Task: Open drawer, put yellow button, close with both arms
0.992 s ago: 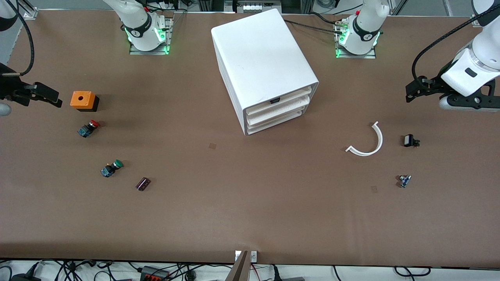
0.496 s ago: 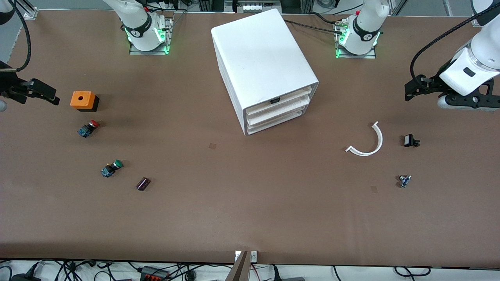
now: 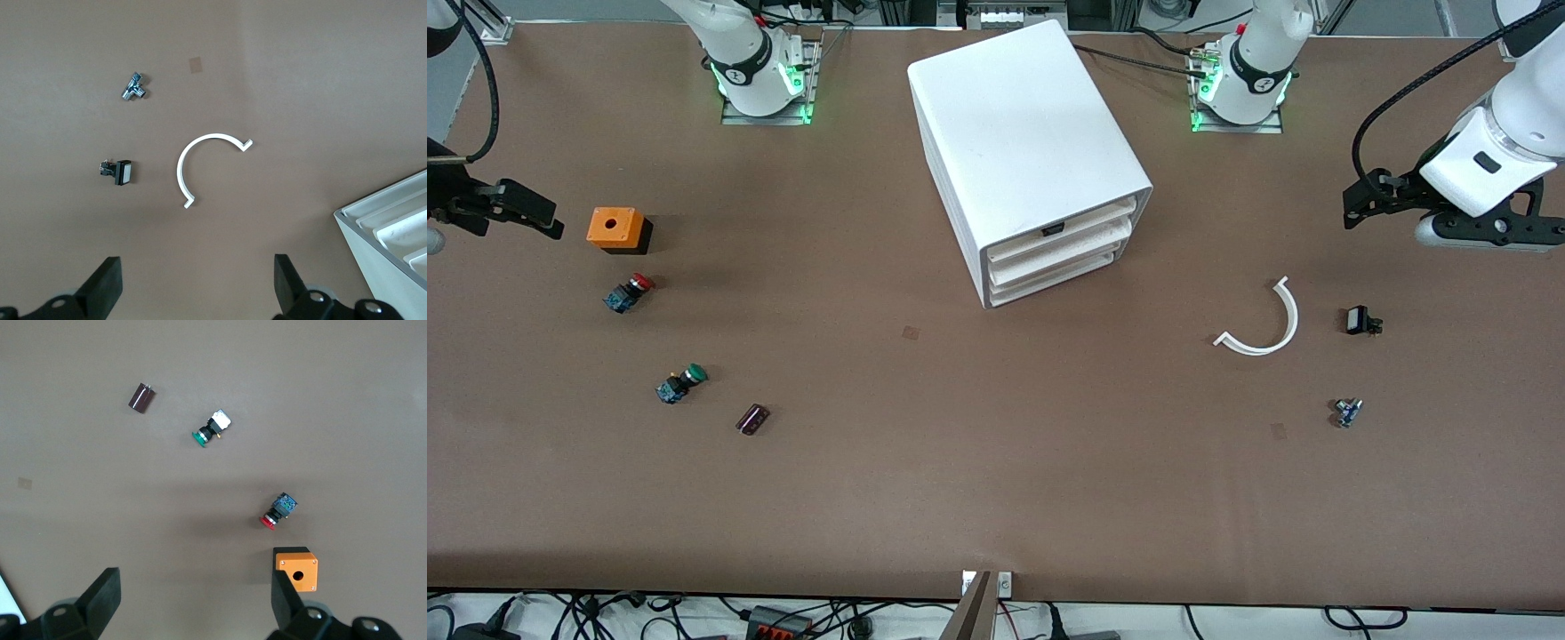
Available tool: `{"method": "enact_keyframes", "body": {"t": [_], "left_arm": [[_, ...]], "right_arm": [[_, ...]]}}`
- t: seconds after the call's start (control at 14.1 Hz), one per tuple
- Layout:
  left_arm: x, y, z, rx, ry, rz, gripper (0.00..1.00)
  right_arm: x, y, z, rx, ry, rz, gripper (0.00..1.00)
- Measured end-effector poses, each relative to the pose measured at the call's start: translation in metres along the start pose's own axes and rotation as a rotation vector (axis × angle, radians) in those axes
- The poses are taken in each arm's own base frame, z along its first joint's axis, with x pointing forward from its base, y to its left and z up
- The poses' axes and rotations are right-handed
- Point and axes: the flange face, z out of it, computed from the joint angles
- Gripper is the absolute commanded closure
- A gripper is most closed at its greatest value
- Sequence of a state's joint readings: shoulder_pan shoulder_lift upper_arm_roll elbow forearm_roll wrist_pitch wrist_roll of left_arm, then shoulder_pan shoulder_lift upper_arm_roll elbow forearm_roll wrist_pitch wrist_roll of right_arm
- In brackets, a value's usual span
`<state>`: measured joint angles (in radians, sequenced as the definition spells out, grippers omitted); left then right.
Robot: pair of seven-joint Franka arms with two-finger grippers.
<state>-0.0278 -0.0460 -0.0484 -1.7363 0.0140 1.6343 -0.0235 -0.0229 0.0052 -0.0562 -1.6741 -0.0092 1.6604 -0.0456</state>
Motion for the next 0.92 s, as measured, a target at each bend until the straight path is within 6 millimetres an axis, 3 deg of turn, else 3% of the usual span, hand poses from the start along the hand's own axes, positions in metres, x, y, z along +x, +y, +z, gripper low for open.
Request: {"method": "enact_keyframes", "body": {"t": [0.92], "left_arm": [[0.0001, 0.0004, -0.0031, 0.0, 0.005, 0.001, 0.0]], "right_arm": [[0.0016, -0.0036, 0.0066, 0.0, -0.002, -0.007, 0.0]]}}
